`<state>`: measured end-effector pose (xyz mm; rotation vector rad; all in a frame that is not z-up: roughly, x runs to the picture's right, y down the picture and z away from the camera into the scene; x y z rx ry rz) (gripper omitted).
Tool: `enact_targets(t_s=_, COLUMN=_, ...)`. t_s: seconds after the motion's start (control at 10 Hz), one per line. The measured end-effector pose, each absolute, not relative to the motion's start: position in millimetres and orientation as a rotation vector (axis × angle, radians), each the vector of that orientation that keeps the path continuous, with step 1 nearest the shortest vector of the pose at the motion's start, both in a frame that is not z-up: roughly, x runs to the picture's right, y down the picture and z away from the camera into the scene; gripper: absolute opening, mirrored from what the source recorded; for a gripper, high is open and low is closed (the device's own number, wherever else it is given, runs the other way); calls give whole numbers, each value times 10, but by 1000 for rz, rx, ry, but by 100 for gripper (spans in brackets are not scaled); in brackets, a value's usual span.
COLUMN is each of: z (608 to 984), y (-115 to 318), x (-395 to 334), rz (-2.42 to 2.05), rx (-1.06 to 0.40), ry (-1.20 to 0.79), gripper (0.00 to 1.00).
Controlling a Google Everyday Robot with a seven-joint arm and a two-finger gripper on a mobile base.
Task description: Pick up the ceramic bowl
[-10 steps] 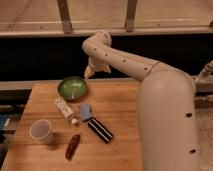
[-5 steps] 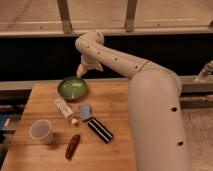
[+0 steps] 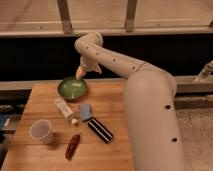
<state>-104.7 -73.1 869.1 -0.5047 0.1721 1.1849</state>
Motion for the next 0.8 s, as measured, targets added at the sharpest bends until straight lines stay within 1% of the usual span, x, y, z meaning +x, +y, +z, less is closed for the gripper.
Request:
enact_targets(t_s=0.6, z=9441, y=-116, x=-1274, rz=1210, rx=-659, ry=233, gripper=80)
enact_targets(t_s=0.8, z=9580, y=11, x=-1344, rz=1209, rx=-701, ry=252, gripper=80)
